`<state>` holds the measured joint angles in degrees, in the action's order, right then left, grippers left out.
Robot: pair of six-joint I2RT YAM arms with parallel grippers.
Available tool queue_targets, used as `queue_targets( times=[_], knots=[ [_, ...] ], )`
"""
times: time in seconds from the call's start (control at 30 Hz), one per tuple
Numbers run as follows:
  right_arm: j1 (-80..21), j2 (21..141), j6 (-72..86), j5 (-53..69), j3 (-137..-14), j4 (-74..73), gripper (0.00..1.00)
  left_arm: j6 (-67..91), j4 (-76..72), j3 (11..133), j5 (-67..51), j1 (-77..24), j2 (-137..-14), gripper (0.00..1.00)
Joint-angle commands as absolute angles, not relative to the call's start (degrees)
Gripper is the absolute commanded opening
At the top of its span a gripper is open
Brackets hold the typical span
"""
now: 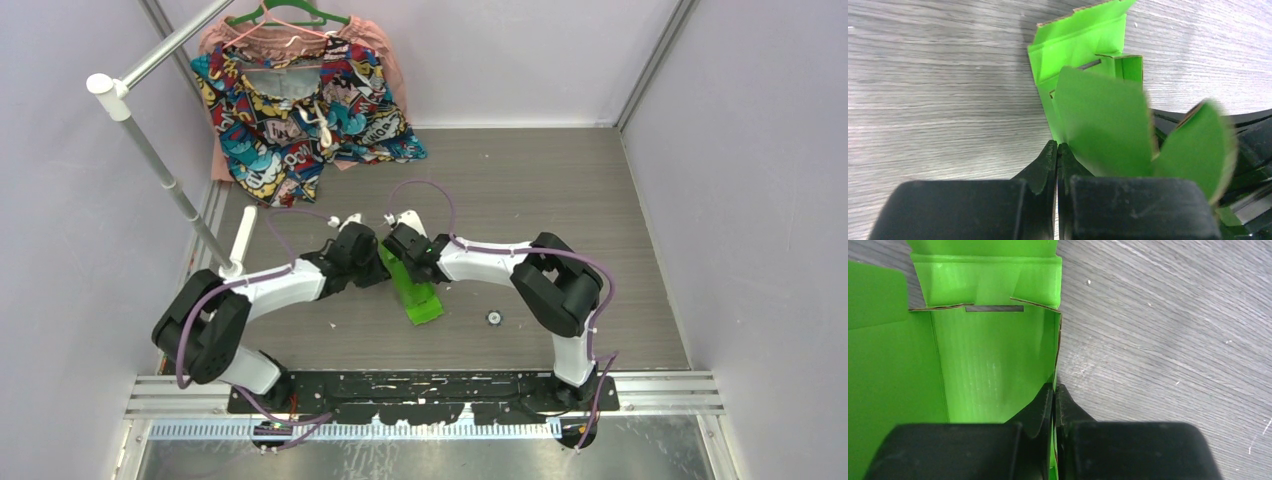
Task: Fold the paper box
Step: Fold the paper box at the center of the board.
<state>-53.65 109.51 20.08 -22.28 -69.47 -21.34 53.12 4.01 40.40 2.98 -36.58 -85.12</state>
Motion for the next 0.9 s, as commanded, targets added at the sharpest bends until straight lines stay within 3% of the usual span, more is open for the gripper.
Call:
queue_targets(
  times=[0.0, 0.3, 0.6, 0.87],
  knots=[
    [-54.5, 109.9, 20.6, -16.2, -67.0, -22.7, 0.01, 51.9, 3.8, 38.5, 3.8, -34.6, -80.9, 0.00],
    [-54.6, 108.5, 19.4, -17.1, -66.0, -22.9, 0.01, 50.4, 9.3, 39.7, 4.5, -28.5, -77.5, 0.00],
    [-54.6, 107.1, 17.2, -16.6, -65.0, -22.7, 0.01, 47.1, 14.6, 51.5, 0.3, -22.0, -87.5, 0.00],
    [-54.6, 104.8, 13.9, -15.2, -61.5, -20.8, 0.01, 41.1, 23.0, 65.8, -11.5, -16.2, -98.7, 0.00]
  ],
)
